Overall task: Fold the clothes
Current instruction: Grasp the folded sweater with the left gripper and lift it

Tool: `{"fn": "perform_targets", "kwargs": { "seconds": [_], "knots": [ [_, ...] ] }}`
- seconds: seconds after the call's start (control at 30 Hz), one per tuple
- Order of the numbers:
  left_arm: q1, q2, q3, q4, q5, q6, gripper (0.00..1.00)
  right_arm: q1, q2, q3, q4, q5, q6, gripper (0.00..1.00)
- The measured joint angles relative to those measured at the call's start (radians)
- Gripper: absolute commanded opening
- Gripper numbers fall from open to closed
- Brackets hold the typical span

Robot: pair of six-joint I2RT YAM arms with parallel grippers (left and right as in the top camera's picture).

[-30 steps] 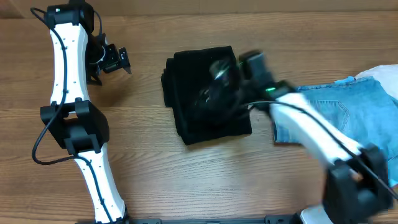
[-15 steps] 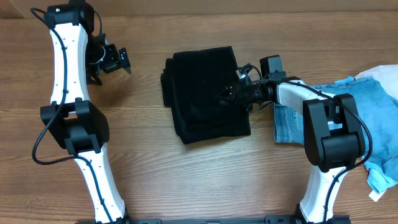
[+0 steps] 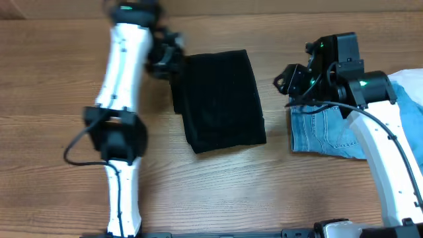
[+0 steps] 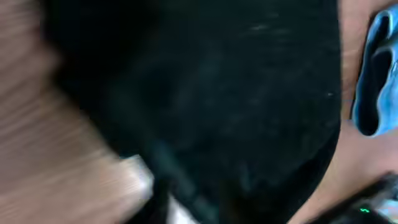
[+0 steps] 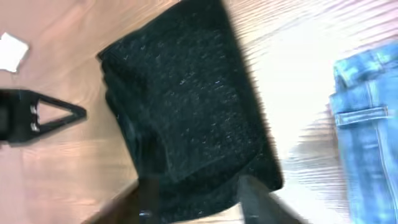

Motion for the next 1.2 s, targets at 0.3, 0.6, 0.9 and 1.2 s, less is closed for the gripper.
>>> {"fn": "perform_targets", "kwargs": {
  "seconds": [0.3, 0.6, 0.9, 1.2],
  "knots": [
    [-0.376, 0.000, 0.000, 0.160, -0.322, -0.209, 0.04, -0.156, -0.138, 0.000, -0.099, -0.022, -0.031, 0.31],
    [-0.306, 0.225, 0.006, 0.127, -0.349, -0.350, 0.04, -0.157, -0.138, 0.000, -0.149, -0.029, -0.056, 0.31],
    [-0.045, 0.253, 0.032, 0.132, -0.256, -0.351, 0.04, -0.157, -0.138, 0.000, -0.166, -0.028, -0.062, 0.31],
    [0.439, 0.259, 0.034, 0.080, -0.203, -0.498, 0.04, -0.157, -0.138, 0.000, -0.183, -0.028, -0.063, 0.30]
  ]
}}
